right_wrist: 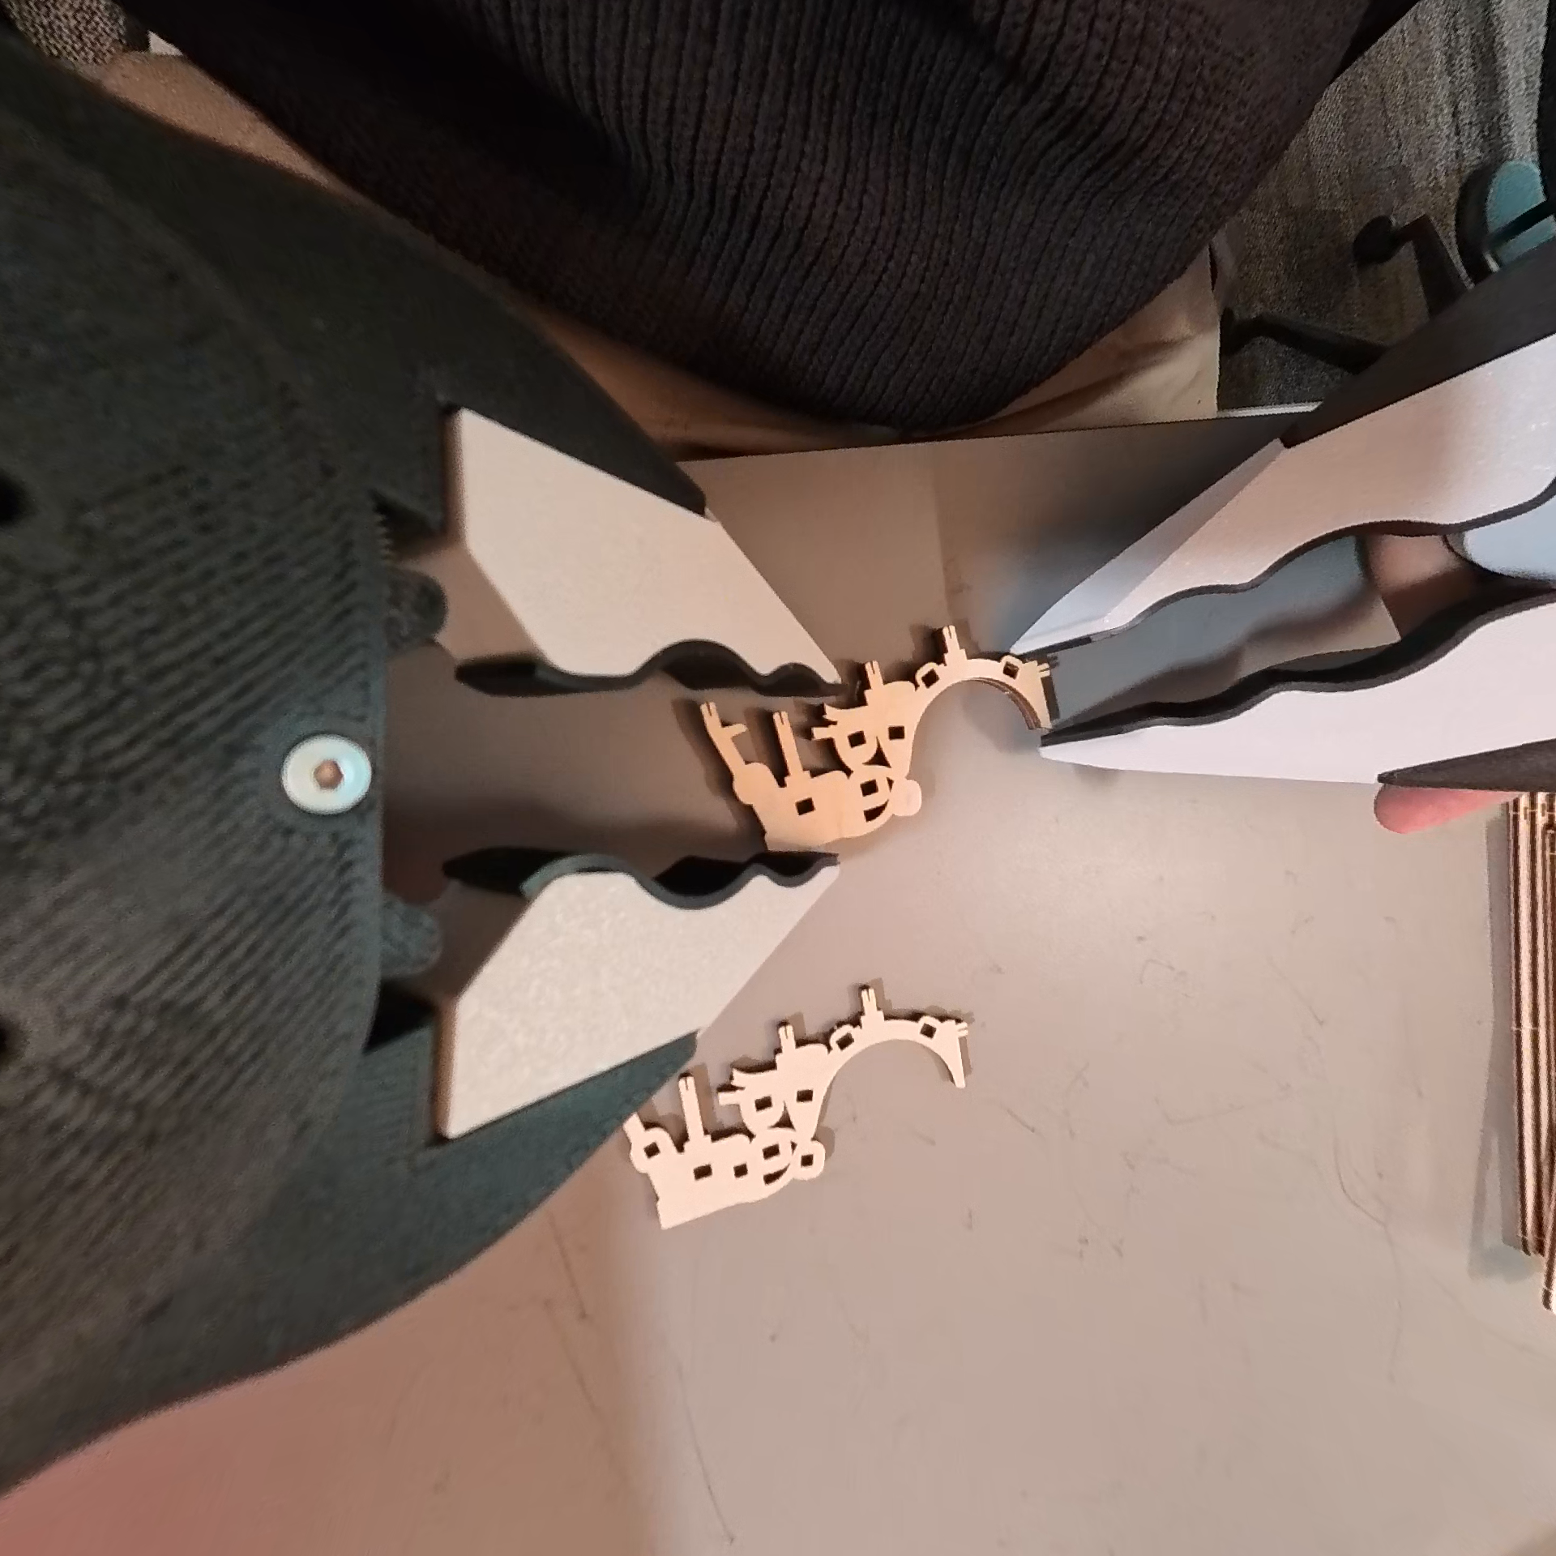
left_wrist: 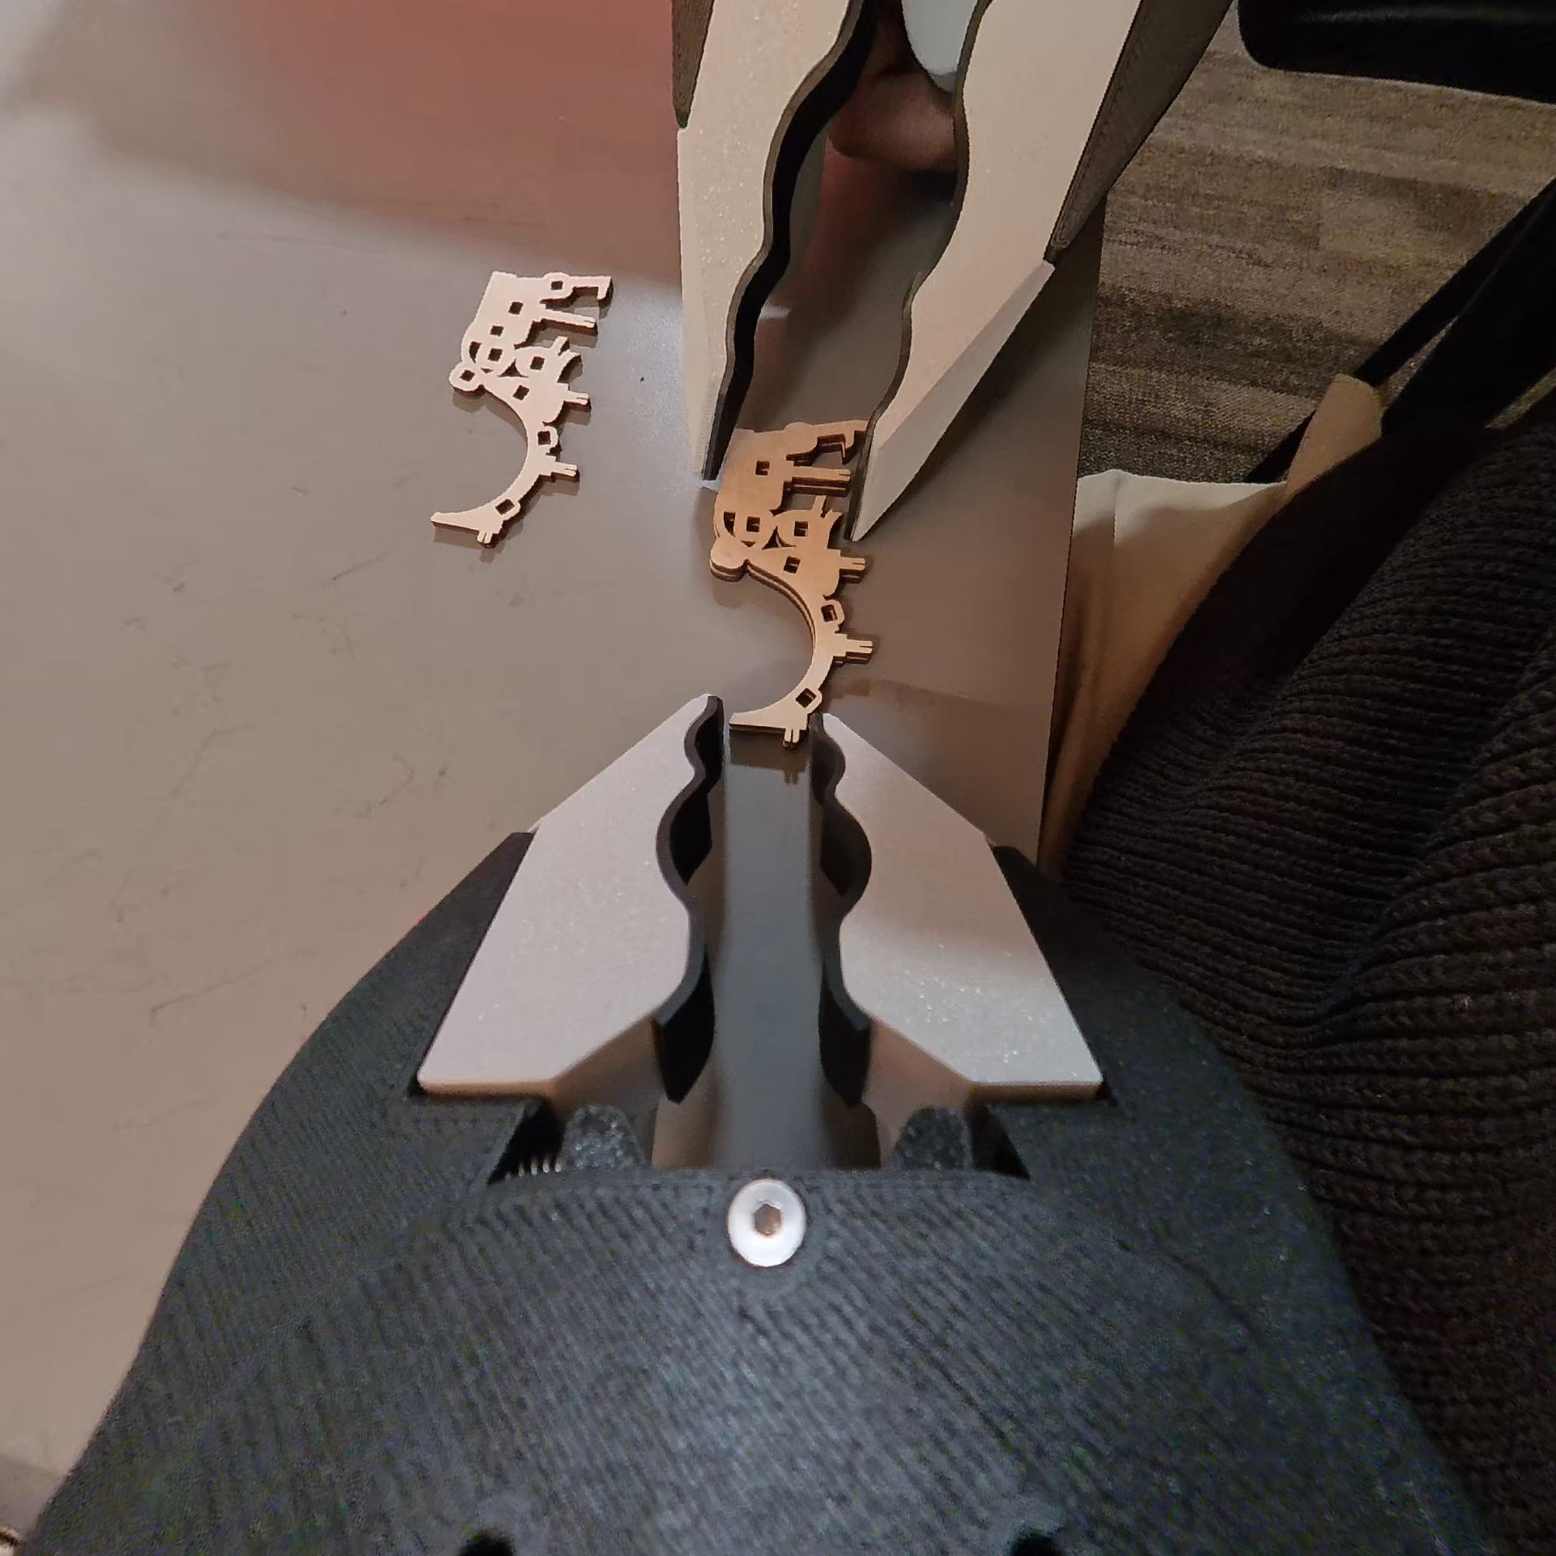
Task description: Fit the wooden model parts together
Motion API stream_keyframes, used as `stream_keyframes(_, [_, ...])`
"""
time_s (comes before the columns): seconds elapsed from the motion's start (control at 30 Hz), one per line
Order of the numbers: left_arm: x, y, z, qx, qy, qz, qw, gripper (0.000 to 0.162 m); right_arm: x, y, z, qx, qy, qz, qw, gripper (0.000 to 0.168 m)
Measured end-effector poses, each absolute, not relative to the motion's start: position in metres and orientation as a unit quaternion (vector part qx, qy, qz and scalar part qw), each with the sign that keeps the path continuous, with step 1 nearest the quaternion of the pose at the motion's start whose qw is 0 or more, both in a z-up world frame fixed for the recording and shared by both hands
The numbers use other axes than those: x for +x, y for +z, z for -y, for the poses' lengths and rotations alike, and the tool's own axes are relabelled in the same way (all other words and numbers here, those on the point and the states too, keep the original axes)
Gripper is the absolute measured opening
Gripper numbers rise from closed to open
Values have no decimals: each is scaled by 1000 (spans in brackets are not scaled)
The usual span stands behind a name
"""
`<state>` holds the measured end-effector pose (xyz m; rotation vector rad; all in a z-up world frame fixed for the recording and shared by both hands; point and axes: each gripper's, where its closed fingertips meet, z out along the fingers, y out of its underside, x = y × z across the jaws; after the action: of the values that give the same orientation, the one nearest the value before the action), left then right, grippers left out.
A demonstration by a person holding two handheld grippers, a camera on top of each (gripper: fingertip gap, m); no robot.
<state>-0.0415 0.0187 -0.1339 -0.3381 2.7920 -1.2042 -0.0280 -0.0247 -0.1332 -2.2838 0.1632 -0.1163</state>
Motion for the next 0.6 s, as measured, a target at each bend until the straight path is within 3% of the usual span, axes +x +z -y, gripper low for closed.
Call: stream_keyframes(0.6, [-40, -134, -19, -120, -393, -911, 36, 25, -28, -130, 25, -904, -46, -70, 418, 42])
